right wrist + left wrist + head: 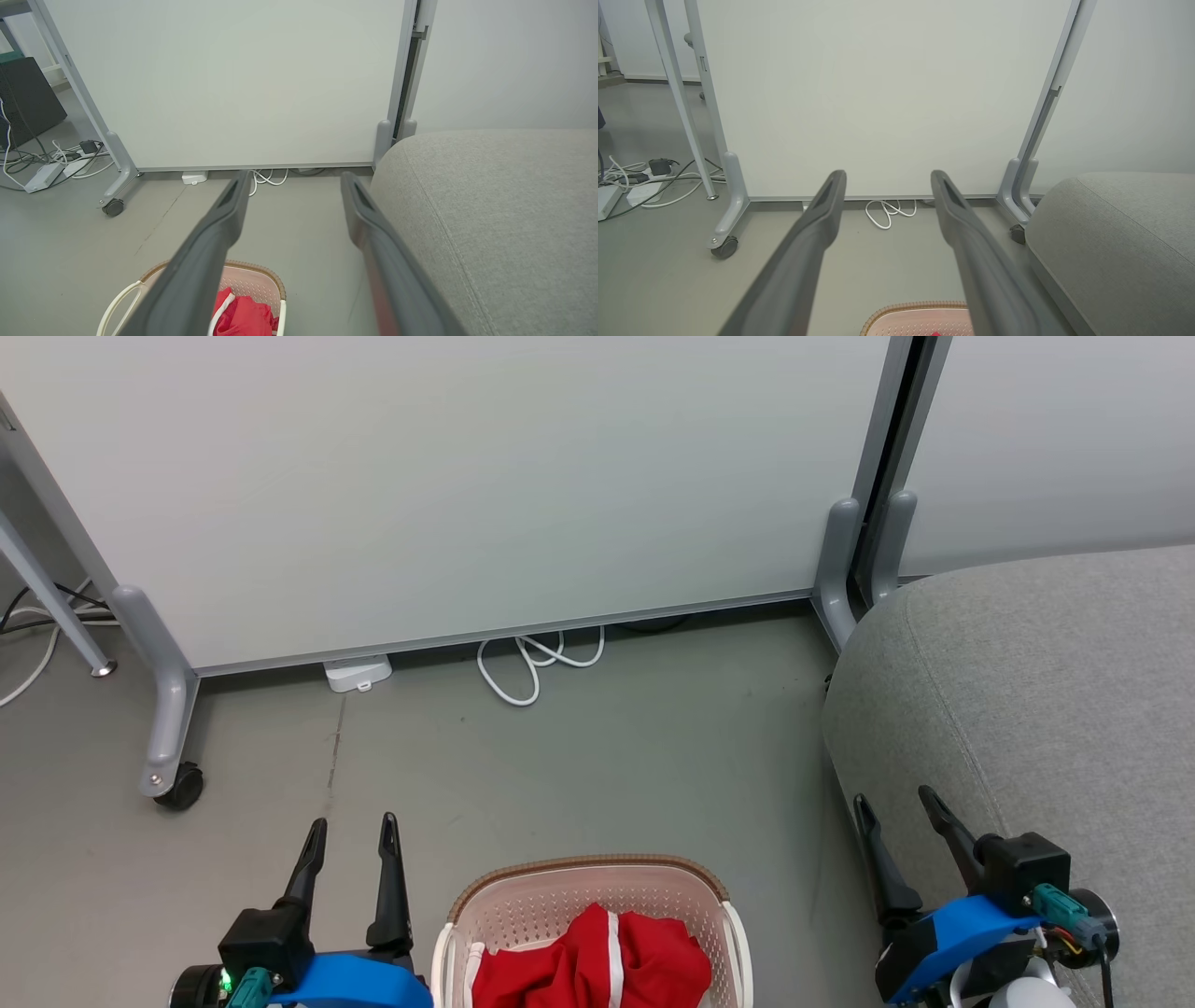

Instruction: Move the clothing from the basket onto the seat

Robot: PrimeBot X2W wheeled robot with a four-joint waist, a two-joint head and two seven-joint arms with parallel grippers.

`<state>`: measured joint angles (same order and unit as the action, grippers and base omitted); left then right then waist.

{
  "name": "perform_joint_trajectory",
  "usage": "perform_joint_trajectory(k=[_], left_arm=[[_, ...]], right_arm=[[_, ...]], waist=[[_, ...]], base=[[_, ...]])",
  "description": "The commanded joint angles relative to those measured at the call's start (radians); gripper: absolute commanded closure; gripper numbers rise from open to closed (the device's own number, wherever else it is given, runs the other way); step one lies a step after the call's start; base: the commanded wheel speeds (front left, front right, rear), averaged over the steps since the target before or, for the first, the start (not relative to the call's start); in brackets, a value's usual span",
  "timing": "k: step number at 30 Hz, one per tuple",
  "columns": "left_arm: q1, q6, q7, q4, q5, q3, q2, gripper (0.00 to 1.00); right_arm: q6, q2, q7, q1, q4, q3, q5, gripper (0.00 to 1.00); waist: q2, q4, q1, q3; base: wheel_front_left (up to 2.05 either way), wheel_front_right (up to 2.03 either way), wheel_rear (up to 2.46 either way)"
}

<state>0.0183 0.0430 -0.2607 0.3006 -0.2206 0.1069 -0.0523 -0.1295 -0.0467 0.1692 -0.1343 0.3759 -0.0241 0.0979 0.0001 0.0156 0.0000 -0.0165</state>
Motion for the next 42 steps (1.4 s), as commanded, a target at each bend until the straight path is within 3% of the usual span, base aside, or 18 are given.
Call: perform_joint_trajectory(k=[1,20,30,42], left_arm=[[-0.007,-0.003,-0.006,0.002,0.007,0.0,0.0,0.0],[0.002,0.002,-0.006,0.015,-0.016,0.005,0.001,0.0],[0.113,0.024,0.001,0.089,-0.038,0.021,-0.005,0.0],[0.358,0.066,0.049,0.364,-0.054,0.066,-0.036,0.0]], right_arm=[[-0.002,-0.006,0.005,-0.005,0.001,0.0,-0.007,0.0],[-0.001,-0.006,0.002,-0.021,-0.018,-0.014,0.017,0.0],[-0.001,-0.006,0.017,-0.128,-0.074,-0.062,0.035,0.0],[-0.001,-0.005,0.054,-0.277,-0.122,-0.125,0.061,0.0]], waist=[[-0.0001,0.0,0.0,0.0],[-0.0001,-0.015,0.0,0.04],[-0.0001,-0.112,0.0,0.255],[-0.0001,-0.247,0.0,0.525]], base=[[0.0,0.0,0.0],[0.0,0.0,0.0],[0.0,0.0,0.0],[0.0,0.0,0.0]])
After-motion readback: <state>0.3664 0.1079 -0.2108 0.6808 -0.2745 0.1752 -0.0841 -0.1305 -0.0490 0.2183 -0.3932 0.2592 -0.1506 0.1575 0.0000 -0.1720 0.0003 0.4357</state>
